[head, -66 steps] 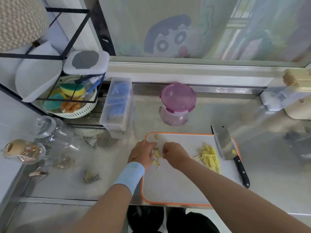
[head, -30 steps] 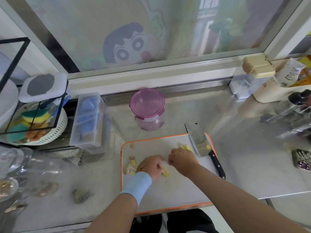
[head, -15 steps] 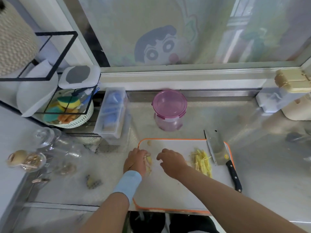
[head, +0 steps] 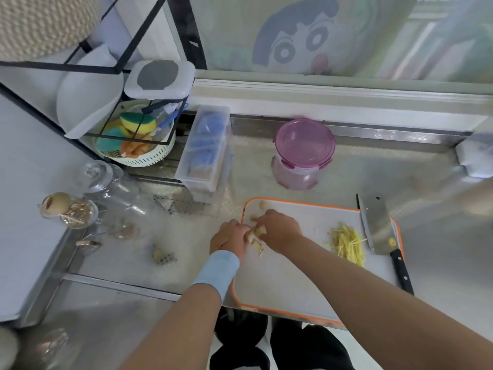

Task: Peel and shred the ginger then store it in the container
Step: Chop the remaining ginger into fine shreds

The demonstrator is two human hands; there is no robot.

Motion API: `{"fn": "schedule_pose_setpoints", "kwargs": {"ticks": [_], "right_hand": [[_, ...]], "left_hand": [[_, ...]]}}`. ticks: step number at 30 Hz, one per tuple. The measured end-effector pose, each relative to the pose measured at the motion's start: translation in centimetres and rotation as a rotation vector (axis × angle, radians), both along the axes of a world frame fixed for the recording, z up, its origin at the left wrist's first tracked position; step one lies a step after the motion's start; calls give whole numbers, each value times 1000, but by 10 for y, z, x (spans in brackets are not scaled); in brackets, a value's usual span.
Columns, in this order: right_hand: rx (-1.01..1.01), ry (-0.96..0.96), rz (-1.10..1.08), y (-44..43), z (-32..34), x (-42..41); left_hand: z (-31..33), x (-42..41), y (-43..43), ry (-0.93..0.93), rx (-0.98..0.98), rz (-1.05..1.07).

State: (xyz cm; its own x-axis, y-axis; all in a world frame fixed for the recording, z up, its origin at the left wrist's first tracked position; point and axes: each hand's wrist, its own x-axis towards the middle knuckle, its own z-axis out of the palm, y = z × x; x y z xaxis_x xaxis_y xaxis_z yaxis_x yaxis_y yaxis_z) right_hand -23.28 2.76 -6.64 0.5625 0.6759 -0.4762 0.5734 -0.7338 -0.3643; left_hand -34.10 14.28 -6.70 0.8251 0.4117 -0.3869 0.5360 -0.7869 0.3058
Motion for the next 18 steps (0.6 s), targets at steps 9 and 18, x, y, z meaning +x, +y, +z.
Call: {"fn": "schedule_pose_setpoints", "kwargs": {"ticks": [9, 18], "right_hand": [[36, 182, -145, -7, 10, 16], [59, 286, -440, -79, 48, 46]], "left_hand": [[-2, 2, 0, -102, -3, 43], [14, 32, -40, -91, -187, -86]]}}
